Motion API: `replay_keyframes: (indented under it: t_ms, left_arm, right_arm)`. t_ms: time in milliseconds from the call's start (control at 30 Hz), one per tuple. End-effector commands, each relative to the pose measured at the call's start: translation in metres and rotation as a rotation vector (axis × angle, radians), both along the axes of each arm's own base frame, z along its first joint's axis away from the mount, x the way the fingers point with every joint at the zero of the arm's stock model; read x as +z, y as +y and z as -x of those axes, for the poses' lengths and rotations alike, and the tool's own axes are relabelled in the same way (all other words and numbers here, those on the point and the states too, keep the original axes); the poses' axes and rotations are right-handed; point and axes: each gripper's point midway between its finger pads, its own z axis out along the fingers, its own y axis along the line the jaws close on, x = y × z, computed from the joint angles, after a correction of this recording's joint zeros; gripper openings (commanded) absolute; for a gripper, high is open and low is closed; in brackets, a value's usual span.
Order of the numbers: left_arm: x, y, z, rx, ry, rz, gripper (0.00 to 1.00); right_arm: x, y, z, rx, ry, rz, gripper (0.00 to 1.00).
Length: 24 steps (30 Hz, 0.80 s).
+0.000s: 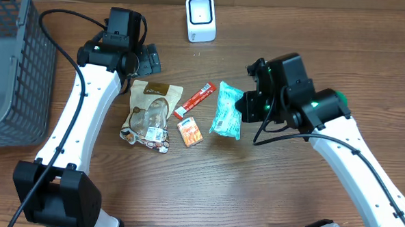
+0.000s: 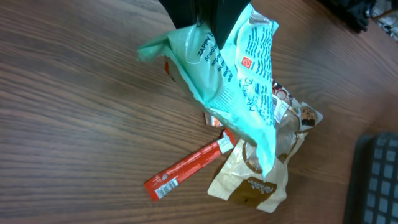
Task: Scan the item barcode
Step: 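Lift the wipes pack toward the white scanner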
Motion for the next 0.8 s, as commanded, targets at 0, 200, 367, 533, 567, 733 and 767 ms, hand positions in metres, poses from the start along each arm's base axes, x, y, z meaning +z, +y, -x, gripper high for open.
replay_keyframes:
  t_ms: [0,200,367,533,567,733,767]
  left_arm:
    - [0.006,-0.001,-0.003,0.006,-0.017,0.000,1.00]
    - [0.006,-0.001,-0.003,0.006,-0.017,0.000,1.00]
    - [0.006,-0.001,-0.003,0.006,-0.017,0.000,1.00]
    - [0.006,-0.001,-0.003,0.006,-0.017,0.000,1.00]
    - [0.006,-0.001,-0.002,0.006,-0.016,0.000,1.00]
    - [0.006,-0.001,-0.002,0.006,-0.016,0.000,1.00]
    - [0.006,-0.001,-0.003,0.006,-0.017,0.000,1.00]
  right_arm:
    - [0.056,-0.006,-0.019,-0.014,-0.107,-0.028,0.03]
    - [0.117,-0.022,-0.025,-0.002,-0.142,0.002,0.03]
    - [0.149,-0.023,-0.043,0.044,-0.254,0.047,0.04]
    - [0.156,-0.023,-0.087,0.083,-0.446,0.142,0.04]
    - [0.157,-0.021,-0.096,0.093,-0.478,0.153,0.04]
    - [0.155,-0.026,-0.161,0.022,-0.644,0.278,0.04]
    - [0.154,-0.028,-0.171,-0.007,-0.667,0.306,0.04]
